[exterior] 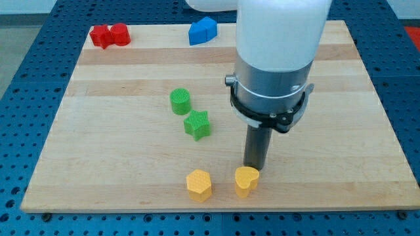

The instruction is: Move the yellow heart to the right of the yellow hexagon

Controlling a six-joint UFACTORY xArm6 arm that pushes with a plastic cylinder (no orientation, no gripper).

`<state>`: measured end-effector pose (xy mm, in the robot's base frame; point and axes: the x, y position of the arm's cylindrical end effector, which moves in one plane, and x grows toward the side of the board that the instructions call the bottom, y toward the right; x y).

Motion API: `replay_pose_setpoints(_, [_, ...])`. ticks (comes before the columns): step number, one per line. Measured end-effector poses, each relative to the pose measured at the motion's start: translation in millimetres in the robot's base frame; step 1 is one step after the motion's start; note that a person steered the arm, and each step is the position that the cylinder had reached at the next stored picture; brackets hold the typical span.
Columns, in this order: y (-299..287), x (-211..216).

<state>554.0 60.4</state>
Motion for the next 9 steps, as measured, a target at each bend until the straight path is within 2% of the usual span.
replay_pose_setpoints(1, [56, -19])
replay_pose_setpoints(2, [85, -4])
replay_pose_setpoints(3, [91, 26])
replay_pose_setpoints(4, [78, 43])
replay_pose_setpoints(8, [-28, 43])
replay_pose_setpoints(9, [-30, 43])
